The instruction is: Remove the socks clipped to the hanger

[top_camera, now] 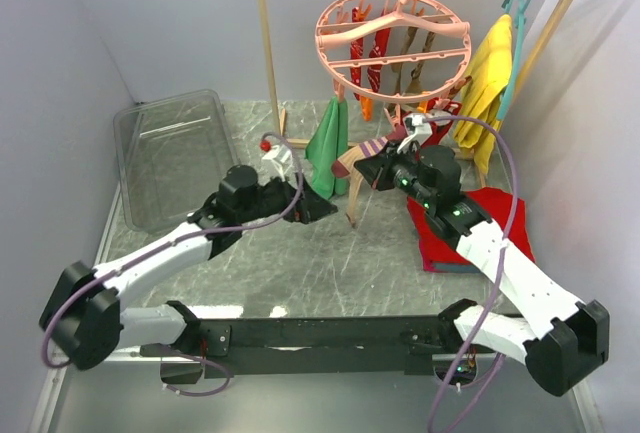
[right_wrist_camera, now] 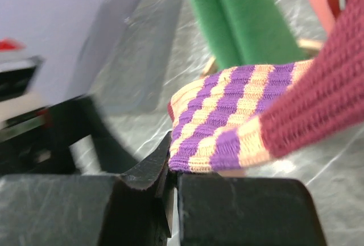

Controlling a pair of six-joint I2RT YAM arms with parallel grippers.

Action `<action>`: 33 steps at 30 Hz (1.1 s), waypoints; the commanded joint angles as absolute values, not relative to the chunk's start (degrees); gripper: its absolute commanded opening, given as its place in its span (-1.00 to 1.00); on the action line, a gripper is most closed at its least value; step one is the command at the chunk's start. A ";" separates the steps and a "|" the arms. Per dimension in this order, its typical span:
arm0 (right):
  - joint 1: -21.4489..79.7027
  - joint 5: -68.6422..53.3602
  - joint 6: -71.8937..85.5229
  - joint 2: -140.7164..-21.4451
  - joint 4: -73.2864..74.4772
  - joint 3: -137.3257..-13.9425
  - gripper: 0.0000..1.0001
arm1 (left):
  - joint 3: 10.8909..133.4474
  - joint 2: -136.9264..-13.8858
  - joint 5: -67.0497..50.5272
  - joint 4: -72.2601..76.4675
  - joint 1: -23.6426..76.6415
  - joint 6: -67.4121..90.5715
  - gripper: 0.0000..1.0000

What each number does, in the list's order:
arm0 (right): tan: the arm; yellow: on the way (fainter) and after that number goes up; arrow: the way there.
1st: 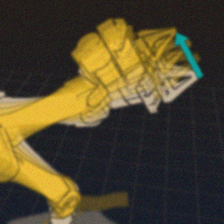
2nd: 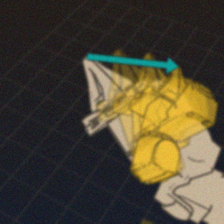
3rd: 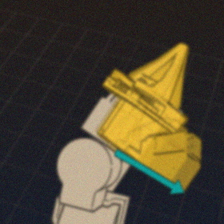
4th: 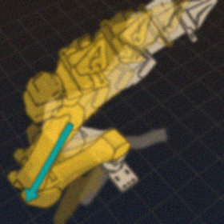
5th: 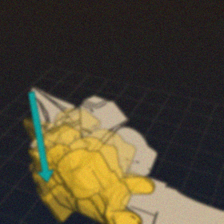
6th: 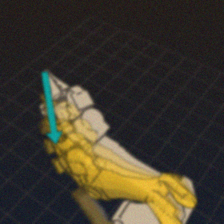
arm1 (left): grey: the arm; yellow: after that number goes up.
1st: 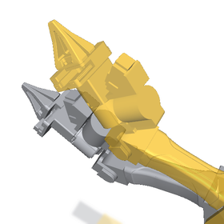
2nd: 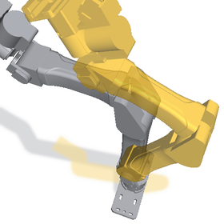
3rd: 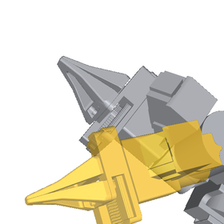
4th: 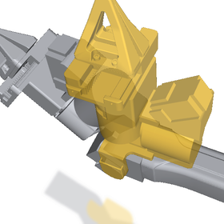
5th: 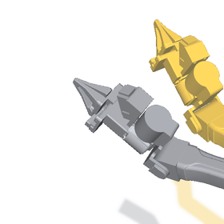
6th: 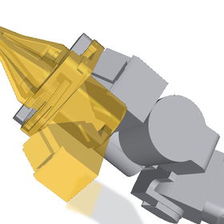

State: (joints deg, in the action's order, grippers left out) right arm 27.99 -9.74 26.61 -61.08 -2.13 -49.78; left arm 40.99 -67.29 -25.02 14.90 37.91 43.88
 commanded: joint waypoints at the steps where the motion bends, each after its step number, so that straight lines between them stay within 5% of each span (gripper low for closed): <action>1: 28.30 -16.69 32.16 -57.49 4.57 -52.82 -1.00 | 48.32 -71.27 -27.78 18.29 41.04 41.31 0.93; 17: 28.30 -24.78 38.58 -49.40 6.94 -51.42 -1.00 | 53.44 -81.56 -19.51 22.14 47.99 44.03 0.96; 21: 28.30 -25.84 40.25 -48.34 7.03 -50.45 -1.00 | 53.44 -81.91 -18.55 23.37 48.08 45.61 0.24; 24: 28.39 -25.23 39.99 -47.73 8.60 -50.71 -0.94 | 52.47 -81.13 -18.81 24.26 47.99 46.31 -0.82; 25: 28.39 -24.62 39.12 -47.46 9.57 -51.06 -0.90 | 52.21 -80.51 -18.46 23.47 47.99 46.58 -0.98; 28: 28.39 -21.10 36.22 -47.29 13.79 -52.99 -0.70 | 50.80 -78.76 -20.29 23.73 47.99 47.19 -0.98; 33: 28.30 -9.71 29.03 -48.51 24.16 -60.71 0.10 | 48.78 -75.68 -22.85 23.12 48.60 48.69 -0.98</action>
